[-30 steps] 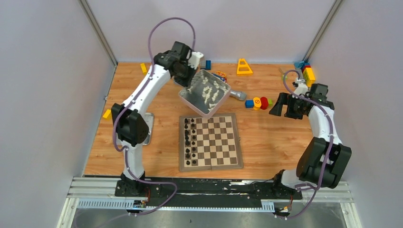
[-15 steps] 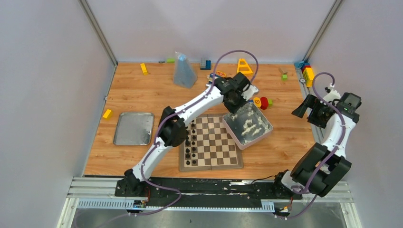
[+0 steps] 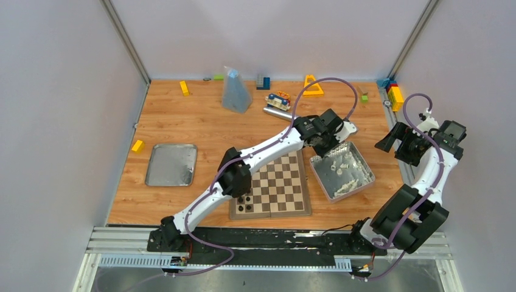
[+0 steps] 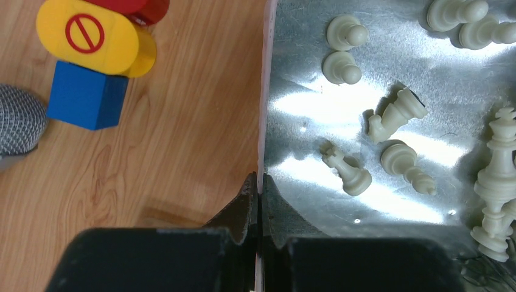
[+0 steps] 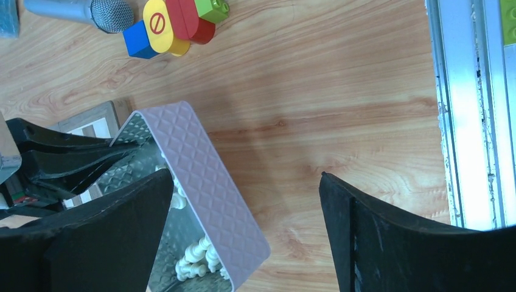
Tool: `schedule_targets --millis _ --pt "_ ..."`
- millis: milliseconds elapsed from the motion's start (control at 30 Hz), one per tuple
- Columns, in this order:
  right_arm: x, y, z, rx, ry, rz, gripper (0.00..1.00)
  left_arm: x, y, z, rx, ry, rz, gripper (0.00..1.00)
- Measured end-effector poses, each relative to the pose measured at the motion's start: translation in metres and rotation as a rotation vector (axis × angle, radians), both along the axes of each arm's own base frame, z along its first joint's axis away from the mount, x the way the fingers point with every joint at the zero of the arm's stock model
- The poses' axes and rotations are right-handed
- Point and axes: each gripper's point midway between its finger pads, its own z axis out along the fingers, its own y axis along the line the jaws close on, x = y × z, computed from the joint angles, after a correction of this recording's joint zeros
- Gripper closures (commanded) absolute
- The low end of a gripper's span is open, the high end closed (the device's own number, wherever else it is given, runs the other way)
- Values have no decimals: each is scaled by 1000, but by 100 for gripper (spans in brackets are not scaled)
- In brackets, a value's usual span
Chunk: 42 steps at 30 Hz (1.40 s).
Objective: Set up the chess pieces on the board
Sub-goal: Place the storage box at the center of the board.
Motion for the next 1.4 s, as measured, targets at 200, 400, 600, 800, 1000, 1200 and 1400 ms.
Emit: schedule_targets --millis 200,400,600,800,1000,1200,1400 --pt "-2 2 1 -7 -3 5 9 5 -18 -12 -38 -20 -10 100" --pt "-6 6 -2 -5 -4 18 9 6 -20 -36 -15 -14 -26 100" --pt "-8 10 -6 10 -1 30 9 8 -23 -36 -21 -37 -47 100" --pt "-10 14 -11 27 5 43 9 10 -27 -35 -29 -70 -76 89" --pt "-11 19 -14 27 8 65 9 11 -34 -34 -37 -109 -99 70" --pt "-9 23 -14 21 6 89 9 13 -39 -30 -44 -150 -113 51" --pt "-16 32 -24 11 15 135 10 18 -36 -27 -27 -192 -121 30"
